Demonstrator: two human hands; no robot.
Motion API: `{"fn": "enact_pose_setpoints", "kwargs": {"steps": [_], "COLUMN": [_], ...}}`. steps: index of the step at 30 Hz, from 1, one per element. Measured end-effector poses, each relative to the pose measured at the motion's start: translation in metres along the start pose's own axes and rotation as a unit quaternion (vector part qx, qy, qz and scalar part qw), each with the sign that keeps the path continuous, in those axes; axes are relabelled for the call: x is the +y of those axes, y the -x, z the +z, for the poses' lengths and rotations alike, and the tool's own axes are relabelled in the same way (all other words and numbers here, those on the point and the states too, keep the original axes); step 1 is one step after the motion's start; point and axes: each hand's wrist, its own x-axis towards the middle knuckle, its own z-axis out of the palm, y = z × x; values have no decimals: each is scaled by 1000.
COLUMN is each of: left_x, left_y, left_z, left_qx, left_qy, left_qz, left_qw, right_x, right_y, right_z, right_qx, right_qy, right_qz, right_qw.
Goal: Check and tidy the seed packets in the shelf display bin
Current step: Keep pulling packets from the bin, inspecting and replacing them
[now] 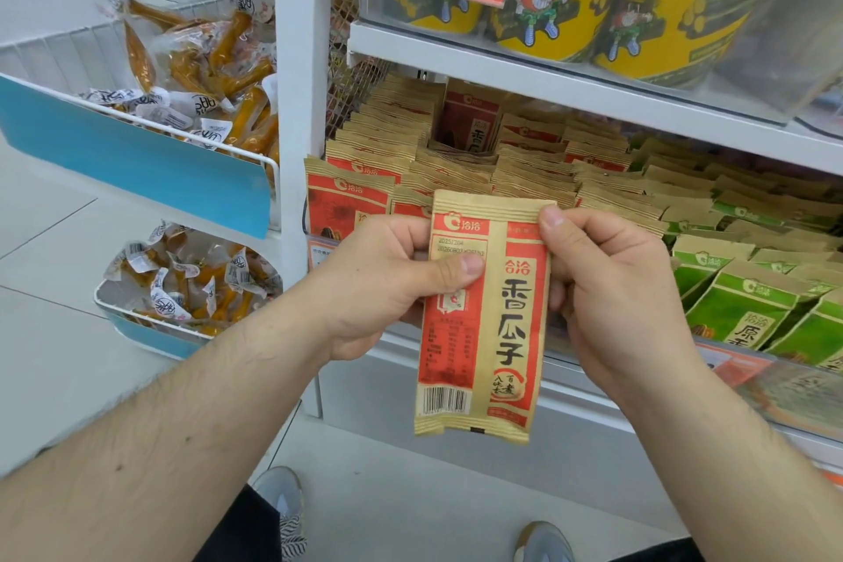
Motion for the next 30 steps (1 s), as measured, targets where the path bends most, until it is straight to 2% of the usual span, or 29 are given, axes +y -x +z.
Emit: {"fn": "enact_pose_setpoints", "kwargs": {"steps": [4,6,12,18,24,30], "left_x": [4,6,8,10,10,10], "left_y": [-3,-2,2,1,0,0], "left_z": [-5,-7,-6,-9,-10,-11], "left_qx": [56,70,1,27,24,26], "left_qy": [38,52,38,69,92,91], "left_qz": [13,11,-18,-15,-21,-18], "left_qw": [998,996,999,997,995,995], "right_x": [-2,-1,3,0,-5,-4], "right_y": [0,1,-3,-2,0,0], "right_z": [-4,-5,-8,-11,-10,-10], "right_qx": [-131,-161,-119,-207,-218,-229], "right_qy": [50,58,5,-11,-50,-47], "right_qz": [65,82,67,101,125,113], "right_qw": [988,982,991,973,967,966]}}
